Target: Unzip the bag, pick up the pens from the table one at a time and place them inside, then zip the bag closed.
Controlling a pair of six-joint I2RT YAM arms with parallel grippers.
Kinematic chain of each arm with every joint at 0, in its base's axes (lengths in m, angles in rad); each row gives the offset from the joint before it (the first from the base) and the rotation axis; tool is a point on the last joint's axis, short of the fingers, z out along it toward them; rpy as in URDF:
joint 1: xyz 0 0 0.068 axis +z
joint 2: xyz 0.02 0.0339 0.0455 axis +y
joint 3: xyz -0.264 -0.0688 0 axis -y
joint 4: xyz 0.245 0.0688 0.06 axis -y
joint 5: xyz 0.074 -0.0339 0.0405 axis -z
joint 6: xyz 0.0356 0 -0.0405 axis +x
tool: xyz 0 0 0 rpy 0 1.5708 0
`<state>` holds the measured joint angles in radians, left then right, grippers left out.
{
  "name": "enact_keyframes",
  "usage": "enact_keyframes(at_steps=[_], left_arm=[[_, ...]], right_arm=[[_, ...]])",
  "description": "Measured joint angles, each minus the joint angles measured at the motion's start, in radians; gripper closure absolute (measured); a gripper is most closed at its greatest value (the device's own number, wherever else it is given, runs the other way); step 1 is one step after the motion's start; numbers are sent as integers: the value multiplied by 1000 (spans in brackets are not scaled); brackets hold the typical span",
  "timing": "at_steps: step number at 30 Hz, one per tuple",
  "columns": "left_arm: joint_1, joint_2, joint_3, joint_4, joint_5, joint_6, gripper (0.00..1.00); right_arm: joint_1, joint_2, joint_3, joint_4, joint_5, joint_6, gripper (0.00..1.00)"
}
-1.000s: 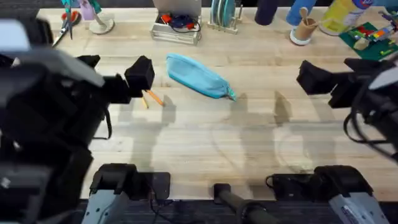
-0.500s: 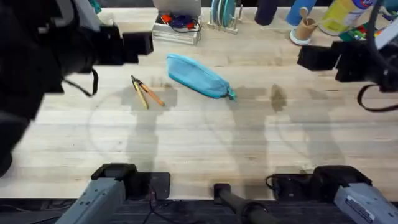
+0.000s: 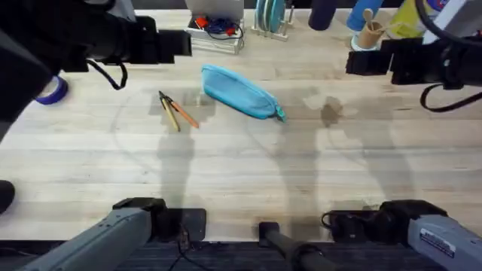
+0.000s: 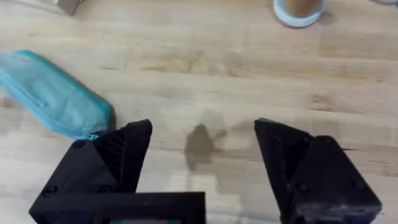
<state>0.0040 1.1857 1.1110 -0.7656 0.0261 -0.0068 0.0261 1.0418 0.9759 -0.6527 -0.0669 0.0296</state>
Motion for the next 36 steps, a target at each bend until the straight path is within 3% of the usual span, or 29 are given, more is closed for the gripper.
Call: enact_keyframes(at_steps=[15,22,33,36], left_arm=[[0,72,0,-47,15,0,8],[0,72,1,-136,15,-1,7],[0,72,1,-106,19,3,8],[2,72,1,-87,57,52,7]], right_arm=[[0,20,3,-20,-31,0,5],[0,20,3,-20,-31,0,5],[0,20,3,-15,-31,0,5],[0,20,3,-15,-31,0,5]])
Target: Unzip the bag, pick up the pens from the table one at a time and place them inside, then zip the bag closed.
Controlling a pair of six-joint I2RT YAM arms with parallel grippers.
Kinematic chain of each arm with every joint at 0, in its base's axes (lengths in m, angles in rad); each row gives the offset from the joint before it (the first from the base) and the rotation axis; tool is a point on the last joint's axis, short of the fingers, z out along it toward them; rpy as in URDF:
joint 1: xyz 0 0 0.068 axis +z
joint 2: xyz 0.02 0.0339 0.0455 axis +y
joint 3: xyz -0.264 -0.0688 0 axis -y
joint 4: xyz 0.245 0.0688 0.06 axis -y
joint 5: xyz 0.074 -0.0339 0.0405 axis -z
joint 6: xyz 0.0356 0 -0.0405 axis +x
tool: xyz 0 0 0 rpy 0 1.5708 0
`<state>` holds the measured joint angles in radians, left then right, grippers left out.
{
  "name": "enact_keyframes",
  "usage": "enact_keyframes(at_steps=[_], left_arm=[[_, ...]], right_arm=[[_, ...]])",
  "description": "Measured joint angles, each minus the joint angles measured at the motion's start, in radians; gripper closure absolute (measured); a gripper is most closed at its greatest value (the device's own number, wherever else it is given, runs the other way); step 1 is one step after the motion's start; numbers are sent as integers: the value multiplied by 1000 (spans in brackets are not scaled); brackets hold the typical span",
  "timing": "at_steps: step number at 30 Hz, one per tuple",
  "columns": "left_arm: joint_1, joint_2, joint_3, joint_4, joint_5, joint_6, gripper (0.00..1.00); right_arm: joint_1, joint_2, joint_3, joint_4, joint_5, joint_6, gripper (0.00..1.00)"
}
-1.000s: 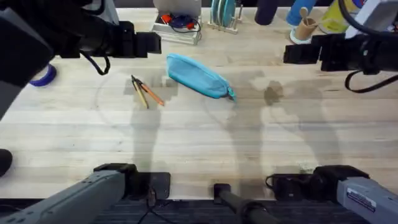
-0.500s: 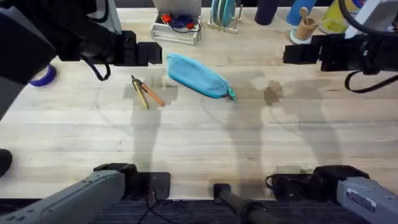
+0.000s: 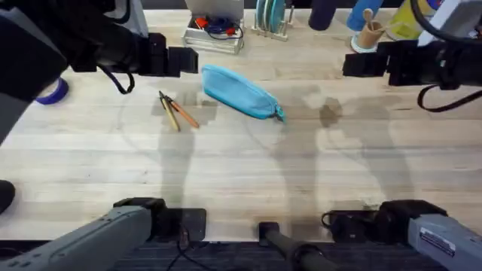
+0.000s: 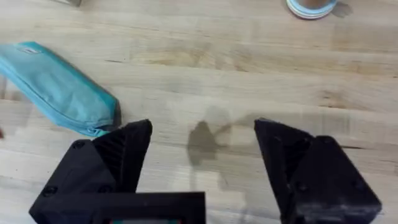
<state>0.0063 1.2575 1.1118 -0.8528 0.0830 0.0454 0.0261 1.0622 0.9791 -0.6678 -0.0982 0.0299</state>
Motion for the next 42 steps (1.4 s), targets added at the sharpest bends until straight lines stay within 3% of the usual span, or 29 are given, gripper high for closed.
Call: enact_keyframes(at_steps=[5,11,15,18,27,32,38,42], left_arm=[[51,0,0,0,144,133,9],[169,0,0,9,399,352,10],[229,12,1,19,531,447,10],[245,45,4,24,601,504,10],[245,211,133,11,729,608,10],[245,345,290,-106,787,655,10],[245,490,460,-312,813,802,10],[245,534,522,-356,816,925,10]], right_arm=[[0,0,0,0,0,0,5],[0,0,0,0,0,0,5],[0,0,0,0,0,0,5],[0,0,0,0,0,0,6],[0,0,0,-3,0,0,5],[0,0,0,-11,0,0,5],[0,0,0,-10,0,0,4],[0,0,0,-10,0,0,5]])
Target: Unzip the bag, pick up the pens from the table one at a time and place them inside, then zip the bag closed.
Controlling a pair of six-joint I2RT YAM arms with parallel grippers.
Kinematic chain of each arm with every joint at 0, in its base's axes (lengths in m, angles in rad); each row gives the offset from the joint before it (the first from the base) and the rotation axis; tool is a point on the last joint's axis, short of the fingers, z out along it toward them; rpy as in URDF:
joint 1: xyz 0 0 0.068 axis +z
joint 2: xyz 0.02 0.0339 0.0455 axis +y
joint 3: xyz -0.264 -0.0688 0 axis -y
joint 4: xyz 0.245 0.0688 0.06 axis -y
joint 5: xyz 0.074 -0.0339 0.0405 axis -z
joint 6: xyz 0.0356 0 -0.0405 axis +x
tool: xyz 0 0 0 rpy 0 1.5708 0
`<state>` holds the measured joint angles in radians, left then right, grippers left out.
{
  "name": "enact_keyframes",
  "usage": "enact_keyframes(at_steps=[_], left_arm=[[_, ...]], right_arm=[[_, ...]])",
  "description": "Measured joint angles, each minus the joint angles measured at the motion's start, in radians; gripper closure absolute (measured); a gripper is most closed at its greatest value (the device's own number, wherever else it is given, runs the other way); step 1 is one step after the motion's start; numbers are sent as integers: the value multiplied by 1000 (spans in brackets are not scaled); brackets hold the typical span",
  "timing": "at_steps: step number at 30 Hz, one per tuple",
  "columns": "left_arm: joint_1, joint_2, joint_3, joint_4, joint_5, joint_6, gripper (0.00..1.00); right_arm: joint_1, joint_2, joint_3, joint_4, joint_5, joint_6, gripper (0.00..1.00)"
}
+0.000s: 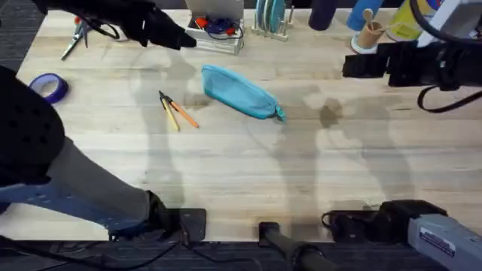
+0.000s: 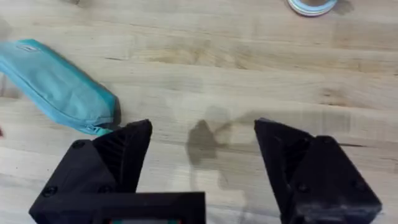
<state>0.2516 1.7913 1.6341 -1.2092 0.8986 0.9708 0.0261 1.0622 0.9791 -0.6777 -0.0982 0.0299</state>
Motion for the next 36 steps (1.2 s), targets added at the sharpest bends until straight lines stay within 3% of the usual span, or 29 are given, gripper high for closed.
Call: enact_keyframes(at_steps=[8,19,27,36], left_arm=[[0,2,5,1,3,225,10],[14,109,14,32,86,435,10],[66,192,14,49,219,483,10],[80,333,14,57,262,481,10]], right_arm=[[0,0,0,0,0,0,5],[0,0,0,0,0,0,5],[0,0,0,0,0,0,5],[0,0,0,0,0,0,5]])
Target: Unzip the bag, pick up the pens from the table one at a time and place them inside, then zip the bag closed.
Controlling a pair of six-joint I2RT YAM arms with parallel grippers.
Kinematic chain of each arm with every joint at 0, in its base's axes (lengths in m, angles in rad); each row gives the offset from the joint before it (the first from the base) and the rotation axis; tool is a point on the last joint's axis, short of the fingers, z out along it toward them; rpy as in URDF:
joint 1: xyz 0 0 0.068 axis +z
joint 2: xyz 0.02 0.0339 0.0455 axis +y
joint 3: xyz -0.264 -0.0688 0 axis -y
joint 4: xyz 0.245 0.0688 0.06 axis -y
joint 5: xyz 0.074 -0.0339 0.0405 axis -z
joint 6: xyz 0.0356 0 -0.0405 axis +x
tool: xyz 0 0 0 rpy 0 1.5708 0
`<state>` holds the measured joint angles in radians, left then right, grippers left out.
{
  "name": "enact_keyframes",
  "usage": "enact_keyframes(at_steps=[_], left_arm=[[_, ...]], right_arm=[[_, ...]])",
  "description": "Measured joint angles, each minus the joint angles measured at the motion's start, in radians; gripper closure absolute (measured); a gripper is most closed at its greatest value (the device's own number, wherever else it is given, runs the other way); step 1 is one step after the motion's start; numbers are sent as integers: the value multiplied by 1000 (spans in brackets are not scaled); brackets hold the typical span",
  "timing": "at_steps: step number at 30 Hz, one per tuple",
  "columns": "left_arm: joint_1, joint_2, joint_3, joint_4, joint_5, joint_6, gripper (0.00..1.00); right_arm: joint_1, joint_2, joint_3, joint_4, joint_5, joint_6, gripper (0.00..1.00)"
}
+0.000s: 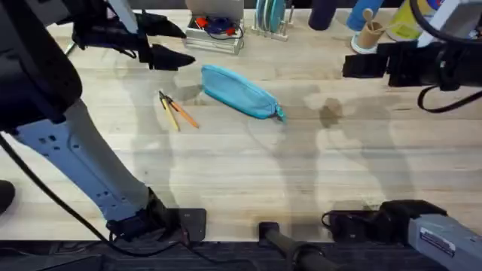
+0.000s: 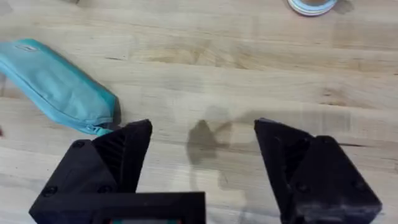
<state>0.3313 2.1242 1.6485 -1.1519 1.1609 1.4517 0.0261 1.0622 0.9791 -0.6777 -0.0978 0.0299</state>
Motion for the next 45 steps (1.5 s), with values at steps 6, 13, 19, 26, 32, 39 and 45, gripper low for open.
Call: enact_keyframes(at_steps=[6,13,19,26,32,39,45], left_arm=[[-1,7,0,0,8,0,8],[-1,7,0,0,15,0,8],[-1,7,0,0,18,0,8],[-1,7,0,27,19,0,8],[-2,7,0,42,28,0,8],[-2,7,0,46,86,0,9],[-5,7,0,45,105,1,10]], right_arm=[[0,0,0,0,0,0,5],[0,0,0,0,0,0,5],[0,0,0,0,0,0,5],[0,0,0,0,0,0,6],[0,0,0,0,0,0,5],[0,0,0,5,0,0,5],[0,0,0,10,0,0,5]])
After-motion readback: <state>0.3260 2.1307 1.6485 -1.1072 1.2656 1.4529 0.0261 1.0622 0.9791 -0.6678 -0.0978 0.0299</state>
